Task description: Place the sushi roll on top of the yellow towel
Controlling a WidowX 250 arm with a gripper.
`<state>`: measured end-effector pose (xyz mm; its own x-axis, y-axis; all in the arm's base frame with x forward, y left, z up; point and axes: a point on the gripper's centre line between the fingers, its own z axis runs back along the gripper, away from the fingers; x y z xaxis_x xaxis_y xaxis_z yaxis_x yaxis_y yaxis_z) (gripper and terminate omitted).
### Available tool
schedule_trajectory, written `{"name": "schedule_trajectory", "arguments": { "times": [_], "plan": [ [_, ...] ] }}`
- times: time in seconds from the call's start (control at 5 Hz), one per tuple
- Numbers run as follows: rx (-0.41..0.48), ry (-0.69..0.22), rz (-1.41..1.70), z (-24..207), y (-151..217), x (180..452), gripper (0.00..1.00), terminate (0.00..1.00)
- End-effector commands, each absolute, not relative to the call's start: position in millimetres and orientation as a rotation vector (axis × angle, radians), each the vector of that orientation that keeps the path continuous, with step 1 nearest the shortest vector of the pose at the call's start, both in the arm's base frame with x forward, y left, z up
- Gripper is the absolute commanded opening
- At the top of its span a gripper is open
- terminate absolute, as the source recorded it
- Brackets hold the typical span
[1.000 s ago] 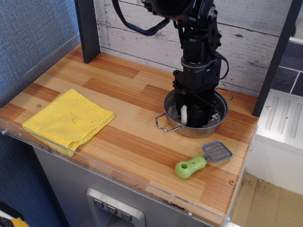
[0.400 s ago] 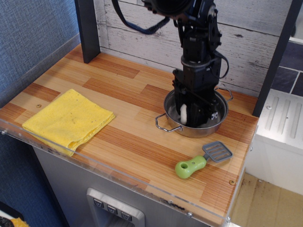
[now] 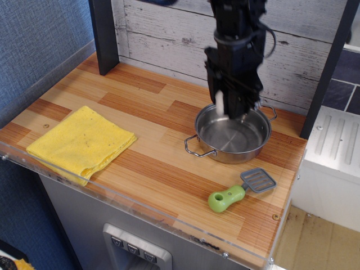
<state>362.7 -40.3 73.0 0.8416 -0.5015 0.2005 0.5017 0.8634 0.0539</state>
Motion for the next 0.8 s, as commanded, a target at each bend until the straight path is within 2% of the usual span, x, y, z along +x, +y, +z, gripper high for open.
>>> {"name": "schedule_trajectory", "arguments": {
  "times": [0.0,0.4,0.6],
  "plan": [
    [0.039,-0.281,-0.352,115.6,19.0,344.4,0.0,0.0],
    [0.077,-0.228,-0.217,116.6,76.9,309.2,0.0,0.0],
    [0.096,-0.213,-0.177,118.2,92.4,294.1,0.0,0.0]
  ]
}}
